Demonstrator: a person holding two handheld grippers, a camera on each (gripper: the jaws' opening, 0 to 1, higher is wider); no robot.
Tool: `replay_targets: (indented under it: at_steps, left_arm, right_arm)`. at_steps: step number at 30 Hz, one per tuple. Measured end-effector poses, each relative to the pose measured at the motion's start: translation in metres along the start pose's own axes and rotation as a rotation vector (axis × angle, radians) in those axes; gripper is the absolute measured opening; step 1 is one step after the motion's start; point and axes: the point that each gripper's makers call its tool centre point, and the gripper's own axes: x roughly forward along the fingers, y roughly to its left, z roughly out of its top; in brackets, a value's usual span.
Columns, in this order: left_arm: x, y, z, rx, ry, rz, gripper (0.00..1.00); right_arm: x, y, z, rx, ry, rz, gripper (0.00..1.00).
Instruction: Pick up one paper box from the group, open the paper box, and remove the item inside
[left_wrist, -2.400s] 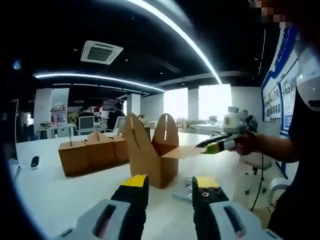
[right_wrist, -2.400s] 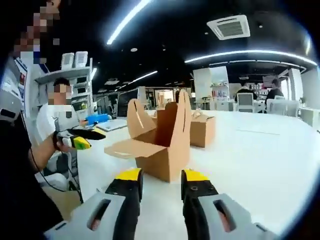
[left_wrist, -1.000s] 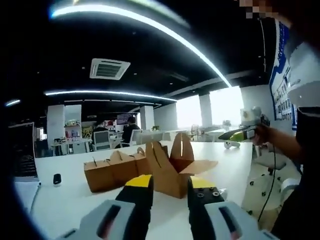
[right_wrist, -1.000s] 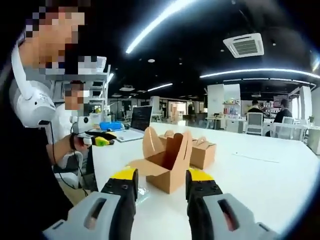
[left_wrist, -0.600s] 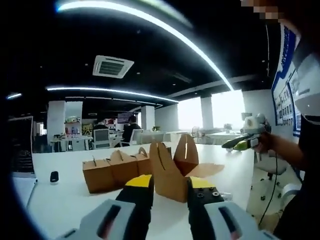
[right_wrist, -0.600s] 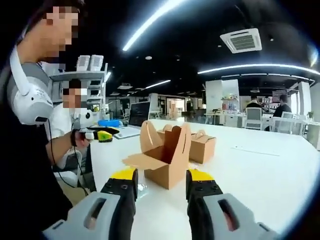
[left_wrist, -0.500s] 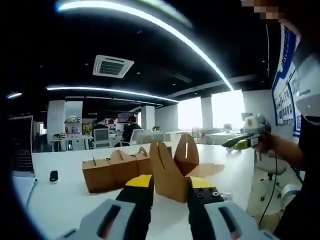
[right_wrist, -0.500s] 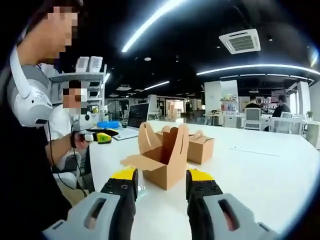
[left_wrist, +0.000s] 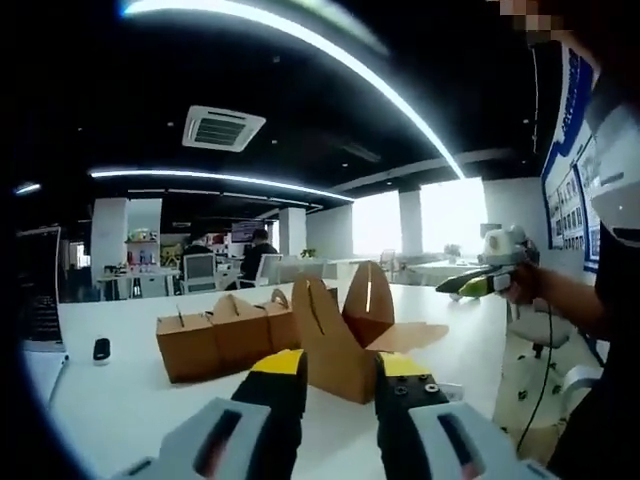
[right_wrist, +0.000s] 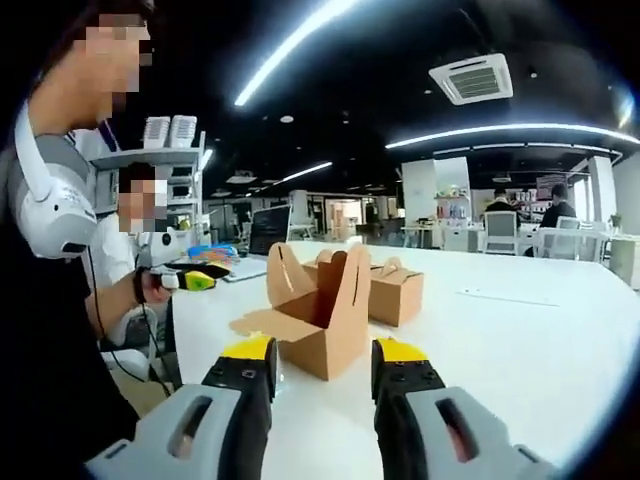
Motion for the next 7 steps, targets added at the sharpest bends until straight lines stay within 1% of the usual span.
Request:
replay_targets:
  at_steps: [3, 7]
  left_arm:
    - [-0.0018, -0.0004, -0.001, -0.013, -0.004, 0.002, 0.3]
    - [-0.0043, 0.0041, -0.004, -0.012, 0.002, 0.018, 0.3]
  right_arm:
    - [-0.0012, 0.0068, 0.0029, -0.017, 0.0, 0.018, 0.39]
    - [-0.0041, 0.0046, 0.0027, -0.016, -0.007, 0.014, 0.39]
